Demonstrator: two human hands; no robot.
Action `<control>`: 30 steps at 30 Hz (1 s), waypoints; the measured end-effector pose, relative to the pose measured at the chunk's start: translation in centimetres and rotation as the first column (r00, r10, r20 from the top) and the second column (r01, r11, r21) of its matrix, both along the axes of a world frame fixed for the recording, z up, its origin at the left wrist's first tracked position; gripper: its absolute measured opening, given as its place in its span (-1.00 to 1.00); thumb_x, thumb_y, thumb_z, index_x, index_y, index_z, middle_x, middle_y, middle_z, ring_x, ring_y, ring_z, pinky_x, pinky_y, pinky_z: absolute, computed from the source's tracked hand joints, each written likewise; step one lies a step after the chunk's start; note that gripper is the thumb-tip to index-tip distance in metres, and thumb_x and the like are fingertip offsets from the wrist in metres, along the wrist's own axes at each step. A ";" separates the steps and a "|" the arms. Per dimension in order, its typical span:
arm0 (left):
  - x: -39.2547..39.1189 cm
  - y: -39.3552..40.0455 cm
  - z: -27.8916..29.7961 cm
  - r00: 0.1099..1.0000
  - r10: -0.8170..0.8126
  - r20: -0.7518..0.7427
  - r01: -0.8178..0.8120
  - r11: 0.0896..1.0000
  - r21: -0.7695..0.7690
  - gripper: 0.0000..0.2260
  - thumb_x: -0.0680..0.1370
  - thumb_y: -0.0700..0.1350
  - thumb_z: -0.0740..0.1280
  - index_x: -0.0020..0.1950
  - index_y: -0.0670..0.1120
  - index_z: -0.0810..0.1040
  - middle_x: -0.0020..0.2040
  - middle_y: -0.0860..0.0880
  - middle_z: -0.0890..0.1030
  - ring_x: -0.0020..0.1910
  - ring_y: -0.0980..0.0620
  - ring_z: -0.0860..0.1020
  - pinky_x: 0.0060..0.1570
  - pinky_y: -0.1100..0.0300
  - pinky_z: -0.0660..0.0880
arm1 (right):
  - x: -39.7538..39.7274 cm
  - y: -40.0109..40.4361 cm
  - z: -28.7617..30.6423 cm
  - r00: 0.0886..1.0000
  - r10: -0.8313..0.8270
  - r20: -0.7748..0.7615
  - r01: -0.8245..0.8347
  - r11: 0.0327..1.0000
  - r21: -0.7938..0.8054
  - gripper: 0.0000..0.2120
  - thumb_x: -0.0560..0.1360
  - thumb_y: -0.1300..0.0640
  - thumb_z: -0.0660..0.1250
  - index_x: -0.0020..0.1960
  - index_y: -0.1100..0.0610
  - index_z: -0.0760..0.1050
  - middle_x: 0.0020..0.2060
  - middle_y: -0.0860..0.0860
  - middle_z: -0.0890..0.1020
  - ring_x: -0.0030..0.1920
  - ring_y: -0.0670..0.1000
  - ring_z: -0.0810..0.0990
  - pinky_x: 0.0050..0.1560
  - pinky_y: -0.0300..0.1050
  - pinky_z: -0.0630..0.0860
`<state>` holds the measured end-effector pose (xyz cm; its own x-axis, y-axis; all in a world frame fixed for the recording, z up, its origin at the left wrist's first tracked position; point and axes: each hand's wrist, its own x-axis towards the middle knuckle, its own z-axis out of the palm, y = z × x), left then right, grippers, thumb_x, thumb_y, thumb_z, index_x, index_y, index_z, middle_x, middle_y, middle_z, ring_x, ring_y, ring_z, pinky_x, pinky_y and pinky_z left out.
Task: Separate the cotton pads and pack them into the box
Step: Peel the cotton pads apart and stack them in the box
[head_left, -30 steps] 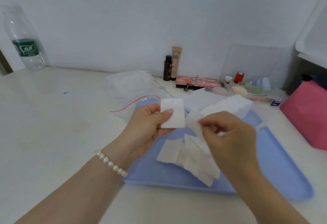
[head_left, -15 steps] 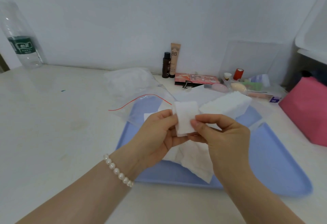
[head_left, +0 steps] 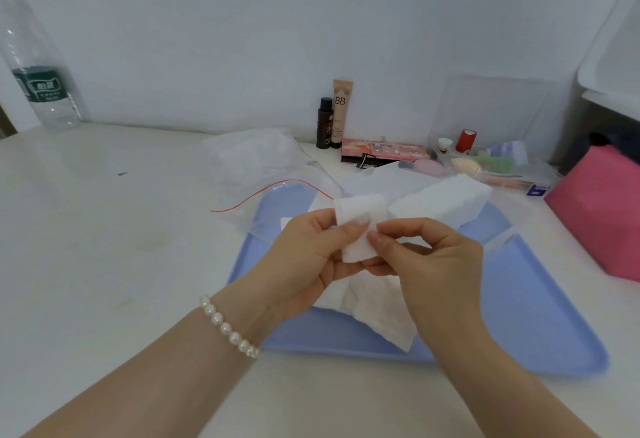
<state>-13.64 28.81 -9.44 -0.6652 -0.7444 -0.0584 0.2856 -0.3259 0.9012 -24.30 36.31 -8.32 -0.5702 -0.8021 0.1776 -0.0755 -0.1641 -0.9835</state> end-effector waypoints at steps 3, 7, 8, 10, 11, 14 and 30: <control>0.4 -0.6 -0.1 0.995 0.073 0.075 -0.067 0.995 -0.079 -0.85 0.56 -0.24 0.23 0.05 -0.20 0.57 -0.11 -0.10 0.69 -0.15 0.02 0.67 -0.11 0.19 0.62 | -0.1 -0.1 -0.2 0.999 0.004 -0.035 -0.006 0.999 -0.051 -0.91 0.38 0.30 0.44 -0.23 0.14 0.58 -0.45 -0.02 0.63 -0.49 -0.02 0.61 -0.45 -0.32 0.51; 1.8 -2.3 0.8 0.977 0.148 0.154 -0.117 0.974 -0.195 -0.83 0.59 -0.24 0.18 0.06 -0.23 0.55 -0.03 -0.17 0.65 -0.06 -0.04 0.63 -0.07 0.15 0.61 | -0.4 -0.7 -1.4 0.879 -0.034 -0.475 0.003 0.998 -0.064 -0.84 0.42 0.30 0.40 -0.25 0.06 0.58 -0.38 -0.09 0.59 -0.37 -0.10 0.56 -0.35 -0.39 0.42; 2.1 -2.7 0.9 0.973 0.159 0.167 -0.124 0.971 -0.203 -0.82 0.60 -0.25 0.18 0.06 -0.25 0.55 -0.01 -0.21 0.64 -0.03 -0.09 0.62 -0.05 0.12 0.60 | -0.3 -0.9 -1.9 0.789 0.024 -0.613 -0.027 1.000 0.004 -0.85 0.41 0.29 0.40 -0.22 0.05 0.61 -0.33 -0.14 0.59 -0.32 -0.14 0.53 -0.29 -0.40 0.39; 2.3 -3.0 0.9 0.961 0.188 0.202 -0.142 0.965 -0.220 -0.82 0.60 -0.25 0.17 0.06 -0.25 0.55 0.03 -0.28 0.62 0.03 -0.17 0.60 -0.01 0.07 0.58 | 0.1 -1.2 -3.0 0.578 0.143 -0.804 -0.061 0.989 0.132 -0.84 0.36 0.26 0.36 -0.12 0.10 0.65 -0.23 -0.11 0.62 -0.21 -0.14 0.50 -0.17 -0.39 0.36; 2.3 -3.1 0.8 0.956 0.194 0.218 -0.144 0.963 -0.227 -0.82 0.60 -0.24 0.18 0.05 -0.24 0.55 0.05 -0.29 0.61 0.06 -0.19 0.59 0.01 0.06 0.57 | 0.2 -1.3 -3.4 0.479 0.190 -0.857 -0.088 0.982 0.168 -0.75 0.27 0.25 0.31 -0.10 0.12 0.65 -0.21 -0.06 0.64 -0.18 -0.04 0.53 -0.15 -0.31 0.42; 2.3 -3.0 0.7 0.951 0.182 0.249 -0.124 0.965 -0.232 -0.83 0.60 -0.22 0.19 0.03 -0.20 0.56 0.04 -0.27 0.62 0.04 -0.15 0.60 -0.02 0.10 0.59 | 0.3 -1.3 -4.2 0.307 0.277 -0.910 -0.155 0.959 0.239 -0.56 0.08 0.21 0.20 -0.08 0.12 0.62 -0.22 0.00 0.60 -0.26 0.11 0.51 -0.33 0.01 0.51; 0.9 -1.8 -0.4 0.975 0.064 0.211 -0.029 0.986 -0.163 -0.79 0.58 -0.30 0.21 0.15 -0.29 0.55 -0.02 -0.24 0.62 -0.11 -0.09 0.58 -0.11 0.16 0.60 | -1.8 -0.5 0.3 0.937 0.345 -0.056 -0.349 0.932 -0.095 -0.92 0.27 0.14 0.47 -0.34 0.15 0.62 -0.52 0.04 0.59 -0.52 -0.02 0.51 -0.50 -0.24 0.43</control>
<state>-12.72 27.02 -9.87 -0.6144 -0.7854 -0.0756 0.0912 -0.1659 0.9819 -26.10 35.85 -8.02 -0.2511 -0.9253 0.2843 -0.0328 -0.2854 -0.9578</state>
